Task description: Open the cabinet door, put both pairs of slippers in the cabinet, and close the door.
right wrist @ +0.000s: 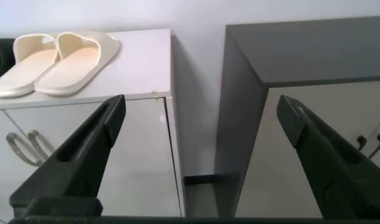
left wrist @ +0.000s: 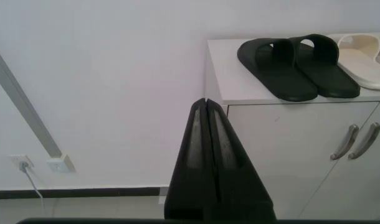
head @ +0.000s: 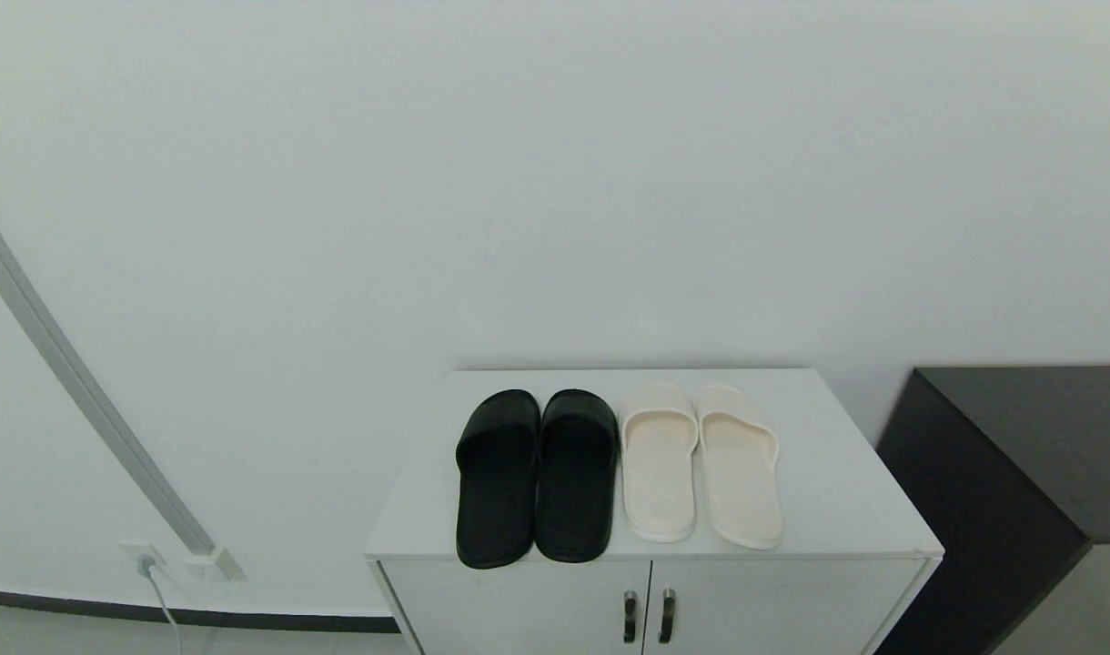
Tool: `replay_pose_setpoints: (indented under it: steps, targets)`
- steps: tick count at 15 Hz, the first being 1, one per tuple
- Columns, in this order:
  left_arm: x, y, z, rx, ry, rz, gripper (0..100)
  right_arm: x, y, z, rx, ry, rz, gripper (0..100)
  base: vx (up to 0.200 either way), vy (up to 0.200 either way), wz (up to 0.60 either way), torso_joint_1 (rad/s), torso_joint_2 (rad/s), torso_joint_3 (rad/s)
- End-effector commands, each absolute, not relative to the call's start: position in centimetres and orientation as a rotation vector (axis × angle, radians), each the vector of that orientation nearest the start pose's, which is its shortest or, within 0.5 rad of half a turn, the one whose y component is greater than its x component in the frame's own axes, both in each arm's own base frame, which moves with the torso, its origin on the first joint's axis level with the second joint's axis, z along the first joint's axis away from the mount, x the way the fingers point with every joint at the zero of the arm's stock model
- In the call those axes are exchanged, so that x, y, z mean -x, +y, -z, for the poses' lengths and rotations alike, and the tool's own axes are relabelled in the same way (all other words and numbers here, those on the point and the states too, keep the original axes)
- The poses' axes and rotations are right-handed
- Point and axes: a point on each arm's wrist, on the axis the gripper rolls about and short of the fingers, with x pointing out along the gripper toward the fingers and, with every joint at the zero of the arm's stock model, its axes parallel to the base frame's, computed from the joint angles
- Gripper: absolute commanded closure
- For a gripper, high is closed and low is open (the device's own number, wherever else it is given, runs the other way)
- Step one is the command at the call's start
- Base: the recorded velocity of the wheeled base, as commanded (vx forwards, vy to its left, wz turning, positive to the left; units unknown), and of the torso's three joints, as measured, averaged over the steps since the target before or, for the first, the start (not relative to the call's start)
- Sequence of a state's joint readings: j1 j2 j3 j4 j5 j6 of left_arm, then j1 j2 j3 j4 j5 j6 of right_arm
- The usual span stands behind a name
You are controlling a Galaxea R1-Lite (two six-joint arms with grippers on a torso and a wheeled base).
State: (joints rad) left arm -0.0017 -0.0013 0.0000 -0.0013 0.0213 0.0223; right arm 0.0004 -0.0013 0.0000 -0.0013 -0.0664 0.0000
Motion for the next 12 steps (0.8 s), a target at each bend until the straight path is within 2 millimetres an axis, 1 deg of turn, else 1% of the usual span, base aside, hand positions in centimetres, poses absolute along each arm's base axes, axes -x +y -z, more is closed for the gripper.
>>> replay_pose_setpoints:
  steps: [1, 2, 3, 4, 5, 6, 7, 9, 10, 11, 12]
  targets:
    - [2.3, 0.1, -7.6, -0.023, -0.001, -0.02, 100, 2.3, -0.1, -7.8, 0.006, -0.014, 0.041, 0, 0.0, 0.0, 0.0, 0.0, 0.0, 0.0]
    - [2.3, 0.1, -7.6, -0.023, -0.001, -0.02, 100, 2.8, 0.0, -10.0, -0.03, -0.077, 0.005, 0, 0.0, 0.0, 0.0, 0.0, 0.0, 0.0]
    - [2.3, 0.1, -7.6, -0.023, -0.001, -0.021, 100, 3.4, 0.0, -14.7, -0.146, -0.111, -0.016, 0, 0.0, 0.0, 0.0, 0.0, 0.0, 0.0]
    - [2.3, 0.1, -7.6, -0.023, -0.001, -0.021, 100, 2.1, 0.0, -14.6, -0.077, 0.013, -0.027, 0, 0.0, 0.0, 0.0, 0.0, 0.0, 0.0]
    - [2.3, 0.1, -7.6, -0.015, -0.001, -0.02, 100, 0.9, 0.1, -13.3, 0.032, 0.127, -0.048, 0, 0.0, 0.0, 0.0, 0.0, 0.0, 0.0]
    - [2.3, 0.1, -7.6, -0.015, -0.001, -0.02, 100, -0.1, 0.1, -13.1, 0.036, 0.187, -0.077, 0, 0.0, 0.0, 0.0, 0.0, 0.0, 0.0]
    - [2.3, 0.1, -7.6, -0.015, -0.001, -0.02, 100, -1.2, 0.2, -13.3, 0.034, 0.246, -0.106, 0, 0.0, 0.0, 0.0, 0.0, 0.0, 0.0]
    - [2.3, 0.0, -7.6, -0.017, -0.001, -0.018, 100, -3.7, 0.4, -14.5, 0.035, 0.271, -0.16, 0, 0.0, 0.0, 0.0, 0.0, 0.0, 0.0]
    - [2.3, 0.0, -7.6, -0.02, -0.001, -0.018, 100, -4.6, 0.6, -15.2, 0.033, 0.268, -0.19, 0, 0.0, 0.0, 0.0, 0.0, 0.0, 0.0]
    - [2.3, 0.0, -7.6, -0.018, -0.001, -0.018, 100, -6.3, 1.2, -16.2, 0.014, 0.271, -0.253, 0, 0.0, 0.0, 0.0, 0.0, 0.0, 0.0]
    - [2.3, 0.0, -7.6, -0.018, -0.001, -0.018, 100, -7.6, 1.8, -16.8, -0.002, 0.293, -0.293, 0, 0.0, 0.0, 0.0, 0.0, 0.0, 0.0]
